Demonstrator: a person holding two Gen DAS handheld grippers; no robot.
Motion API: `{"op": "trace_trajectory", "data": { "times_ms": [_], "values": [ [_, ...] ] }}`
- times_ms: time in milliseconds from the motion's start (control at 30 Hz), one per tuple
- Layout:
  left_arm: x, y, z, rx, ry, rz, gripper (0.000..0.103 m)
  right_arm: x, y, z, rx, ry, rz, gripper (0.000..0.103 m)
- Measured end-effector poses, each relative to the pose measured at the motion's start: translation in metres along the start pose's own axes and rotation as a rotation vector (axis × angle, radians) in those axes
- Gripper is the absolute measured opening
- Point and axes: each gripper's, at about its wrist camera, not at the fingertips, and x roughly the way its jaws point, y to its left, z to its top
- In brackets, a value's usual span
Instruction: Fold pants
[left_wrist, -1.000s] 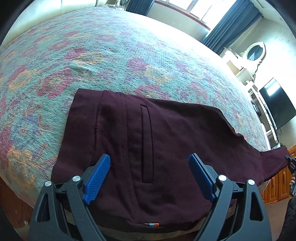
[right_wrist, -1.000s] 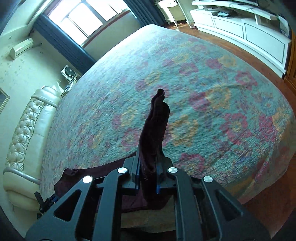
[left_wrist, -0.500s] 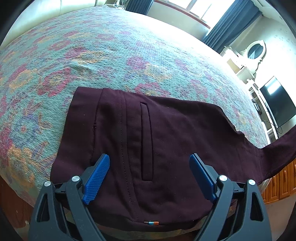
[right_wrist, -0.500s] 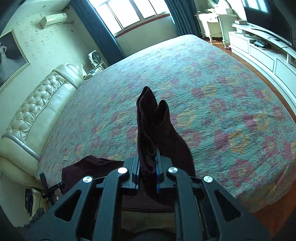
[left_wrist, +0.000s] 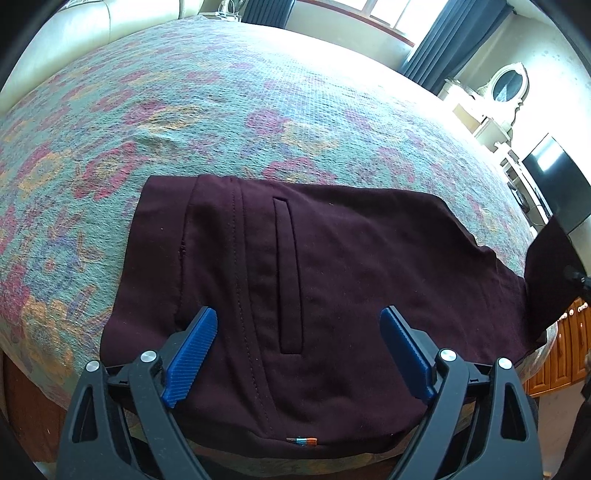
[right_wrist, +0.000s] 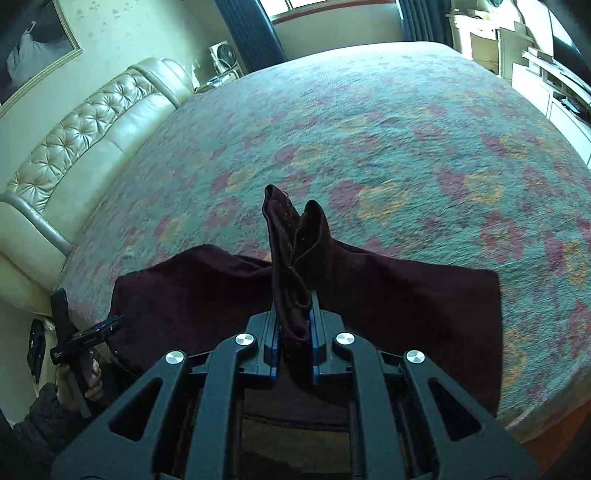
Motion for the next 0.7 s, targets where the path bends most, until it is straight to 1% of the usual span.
{"op": "trace_trajectory", "data": {
  "times_ms": [133,267,433,500,667,700],
  "values": [
    [0.000,-0.002,-0.001,0.011,0.000,0.008,0.089,0.032,0.020,-0.013,-0.050,0.047,-0.033,0.012],
    [0.001,-0.003,-0.001,0.014,-0.001,0.012,0.089,0.060,0.036,-0.026,-0.116,0.091,-0.092,0.012],
    [0.001,-0.002,0.000,0.001,0.000,0.003,0.089,0.080,0.051,-0.039,-0.200,0.115,-0.170,0.013],
    [0.001,-0.001,0.000,-0.005,0.000,-0.003,0.089,0.085,0.056,-0.044,-0.218,0.122,-0.183,0.014],
    [0.001,-0.001,0.001,-0.004,0.000,-0.003,0.089,0.092,0.065,-0.052,-0.229,0.132,-0.177,0.023],
    [0.001,-0.001,0.000,-0.001,0.000,-0.001,0.089,0.093,0.067,-0.053,-0.229,0.136,-0.169,0.024]
  ]
}}
